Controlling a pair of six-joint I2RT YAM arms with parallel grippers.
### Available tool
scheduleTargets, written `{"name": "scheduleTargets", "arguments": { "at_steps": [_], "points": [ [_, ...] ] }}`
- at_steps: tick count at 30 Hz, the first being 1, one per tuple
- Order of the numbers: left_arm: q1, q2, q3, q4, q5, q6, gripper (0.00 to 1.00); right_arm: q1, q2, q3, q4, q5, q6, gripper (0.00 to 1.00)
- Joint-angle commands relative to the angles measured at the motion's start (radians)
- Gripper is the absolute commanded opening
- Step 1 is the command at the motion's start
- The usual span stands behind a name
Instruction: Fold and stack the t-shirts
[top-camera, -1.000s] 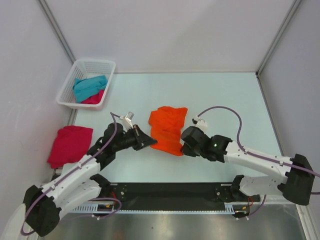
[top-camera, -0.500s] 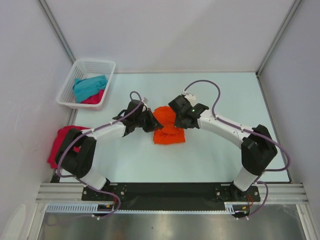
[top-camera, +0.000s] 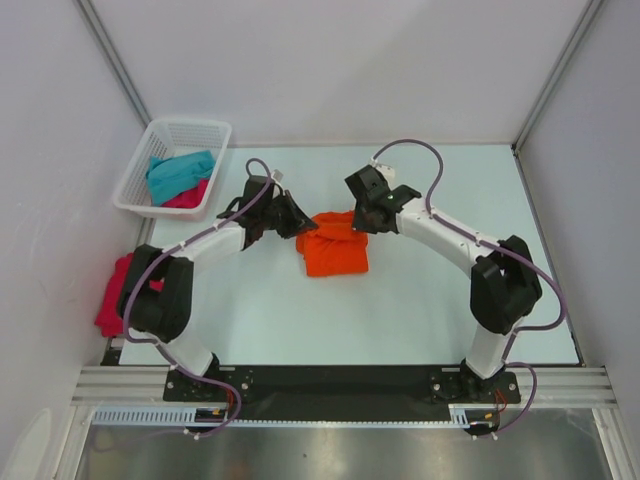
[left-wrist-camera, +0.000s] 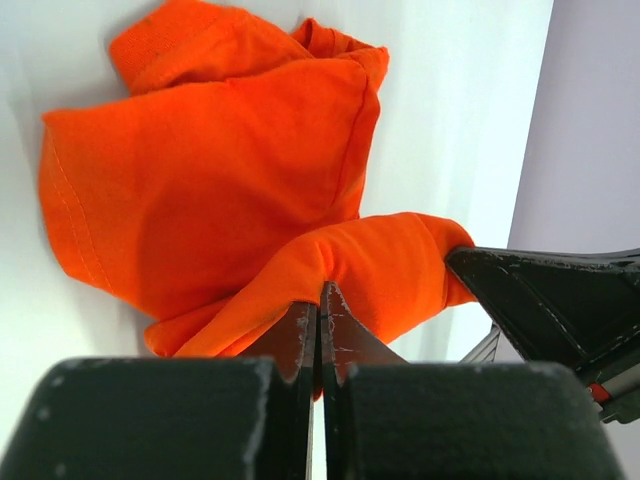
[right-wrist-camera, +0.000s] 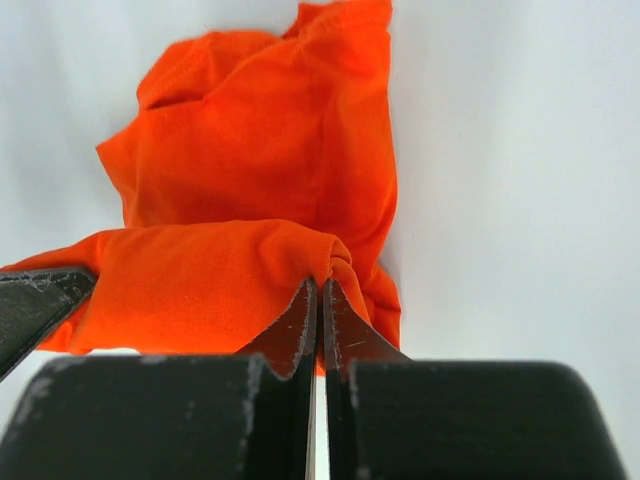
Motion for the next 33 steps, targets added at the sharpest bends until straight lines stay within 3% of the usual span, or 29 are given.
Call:
{"name": "scheduleTargets", "arguments": {
  "at_steps": [1,23,25,26,30,31,33],
  "points": [
    [0.02,0.033,0.059,-0.007,0.011,0.029,0.0,-0.018,0.052,0.087,0.013,-0.02,-0.045,0.0],
    [0.073,0.178,0.157,0.004,0.049,0.035,0.0,-0.092,0.238,0.242,0.014,-0.066,-0.112,0.0],
    [0.086,0.189,0.164,0.008,0.052,0.029,0.0,-0.106,0.247,0.254,0.014,-0.08,-0.12,0.16],
    [0.092,0.195,0.167,0.008,0.055,0.027,0.01,-0.109,0.25,0.256,0.016,-0.083,-0.122,0.28],
    [0.12,0.2,0.18,-0.002,0.06,0.03,0.23,-0.133,0.239,0.254,0.037,-0.085,-0.129,0.43],
    [0.129,0.194,0.181,-0.007,0.051,0.038,0.38,-0.138,0.235,0.254,0.04,-0.085,-0.137,0.45],
    [0.134,0.175,0.189,-0.024,0.037,0.047,0.57,-0.147,0.221,0.254,0.053,-0.083,-0.141,0.47]
  ]
}}
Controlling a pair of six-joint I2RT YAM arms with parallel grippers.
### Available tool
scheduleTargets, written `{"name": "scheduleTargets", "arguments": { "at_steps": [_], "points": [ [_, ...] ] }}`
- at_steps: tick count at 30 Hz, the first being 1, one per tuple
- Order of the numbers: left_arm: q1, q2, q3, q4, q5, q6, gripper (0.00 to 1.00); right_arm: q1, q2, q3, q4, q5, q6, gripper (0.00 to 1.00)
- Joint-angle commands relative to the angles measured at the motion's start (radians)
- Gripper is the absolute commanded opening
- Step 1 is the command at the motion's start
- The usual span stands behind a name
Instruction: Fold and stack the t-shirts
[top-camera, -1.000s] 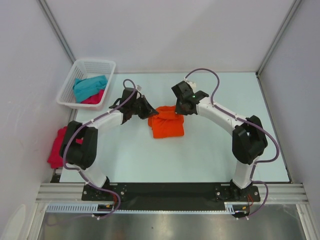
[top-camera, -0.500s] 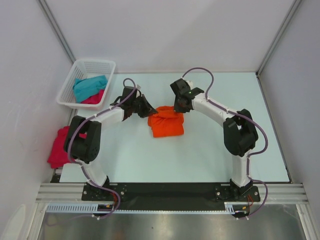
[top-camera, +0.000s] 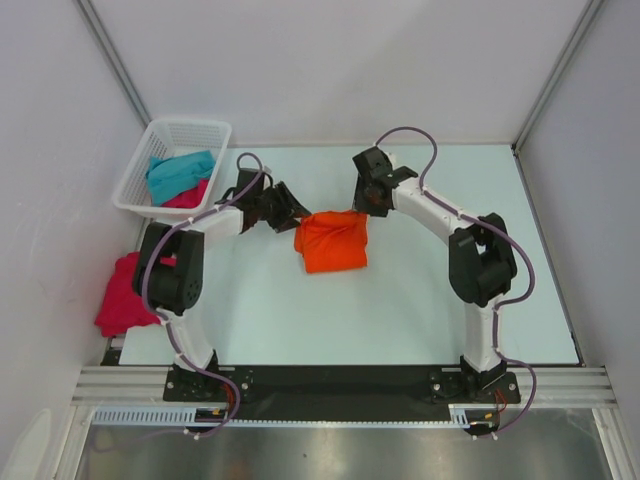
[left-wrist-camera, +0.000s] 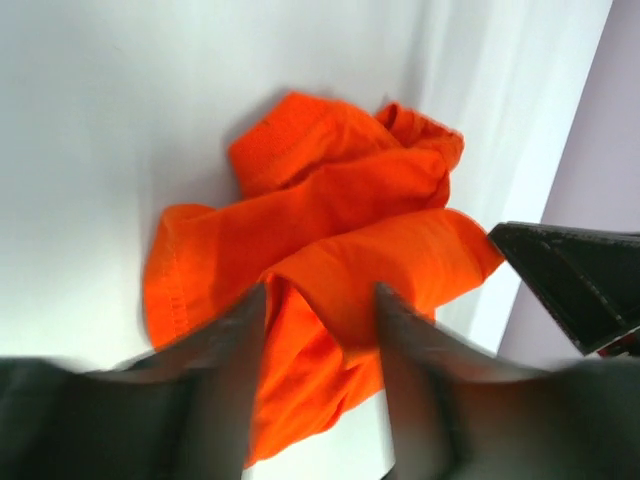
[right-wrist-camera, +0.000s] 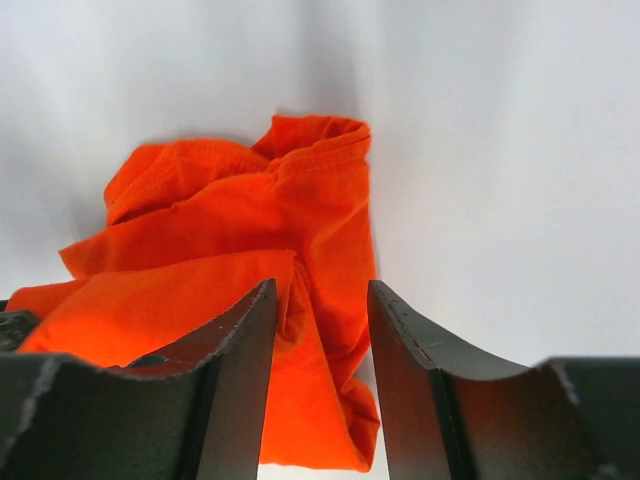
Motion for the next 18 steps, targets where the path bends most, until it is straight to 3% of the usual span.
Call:
{"name": "scheduleTargets", "arguments": {
  "at_steps": [1,3,13,18],
  "points": [
    [0.031,-0.032,0.064,-0.014,-0.029,0.043,0.83,-0.024,-0.025,0.041,0.045,0.007,-0.033,0.47],
    [0.036,-0.039,0.097,-0.065,-0.047,0.07,0.99,-0.027,-0.045,0.038,0.053,0.021,-0.039,0.47],
    [0.024,-0.128,0.07,-0.088,-0.061,0.083,1.0,-0.017,-0.172,-0.035,0.075,0.022,-0.031,0.46],
    [-0.031,-0.161,0.0,-0.047,-0.037,0.078,0.99,0.031,-0.217,-0.083,0.113,-0.06,-0.008,0.46]
  ]
}}
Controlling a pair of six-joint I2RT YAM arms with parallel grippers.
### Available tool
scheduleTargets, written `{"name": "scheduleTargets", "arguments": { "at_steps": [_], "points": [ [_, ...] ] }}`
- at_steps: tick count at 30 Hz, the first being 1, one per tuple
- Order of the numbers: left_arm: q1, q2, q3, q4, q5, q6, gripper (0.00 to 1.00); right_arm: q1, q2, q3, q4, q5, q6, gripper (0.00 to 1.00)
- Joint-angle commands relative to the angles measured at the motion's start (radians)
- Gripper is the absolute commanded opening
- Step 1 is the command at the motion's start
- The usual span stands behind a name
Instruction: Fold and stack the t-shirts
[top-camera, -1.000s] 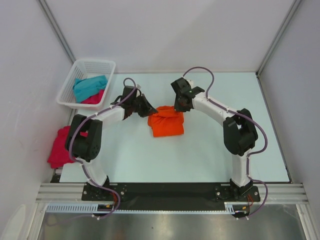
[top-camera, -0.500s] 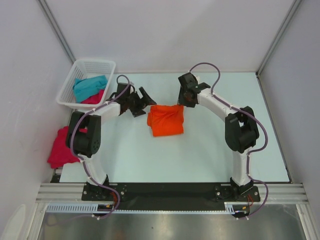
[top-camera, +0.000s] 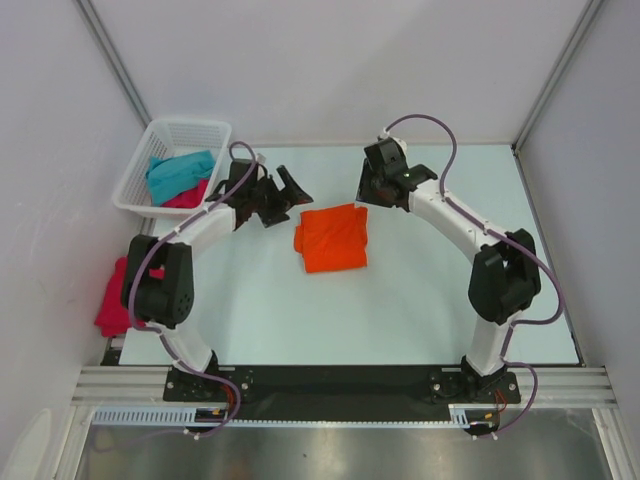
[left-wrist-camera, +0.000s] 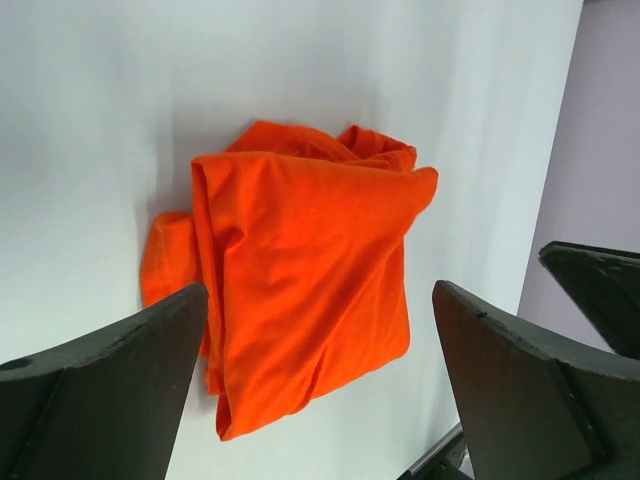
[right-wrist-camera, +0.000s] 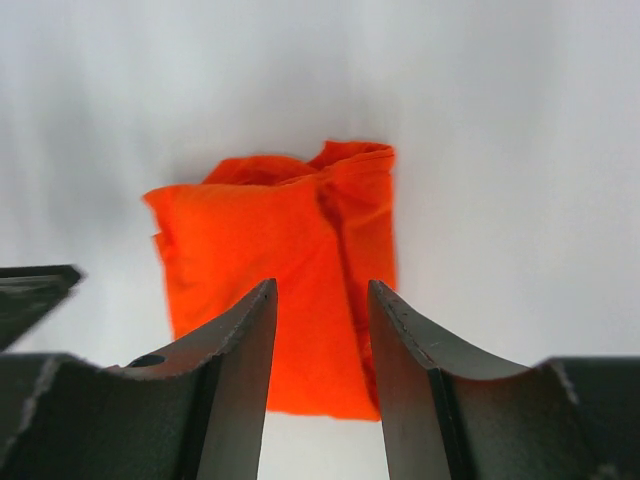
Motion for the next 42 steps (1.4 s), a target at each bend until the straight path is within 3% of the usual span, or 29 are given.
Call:
{"name": "scheduleTargets", "arguments": {
  "at_steps": [1,6,13,20,30,38,42],
  "points": [
    [-0.057,-0.069,-0.059,0.043,0.014,0.017,0.99,0.05,-0.053,-0.022,0.063,-0.069,0.017,0.46],
    [-0.068,-0.143,-0.194,0.081,0.011,0.002,0.99,0.1,0.03,0.026,0.068,-0.14,-0.003,0.45],
    [-0.068,-0.285,-0.272,0.044,-0.025,0.016,1.0,0.133,0.143,0.071,0.07,-0.192,0.016,0.45],
    [-0.068,-0.356,-0.324,0.012,-0.028,0.039,0.99,0.113,0.185,-0.012,0.12,-0.038,0.024,0.43],
    [-0.066,-0.371,-0.372,0.01,-0.029,0.045,0.99,0.084,0.248,0.027,0.113,-0.003,0.003,0.42],
    [-0.061,-0.382,-0.355,-0.016,-0.034,0.054,1.0,0.087,0.22,0.028,0.087,0.038,0.01,0.42],
    [-0.061,-0.417,-0.357,-0.029,-0.051,0.054,1.0,0.118,0.069,0.04,0.057,0.084,0.0,0.43]
  ]
}}
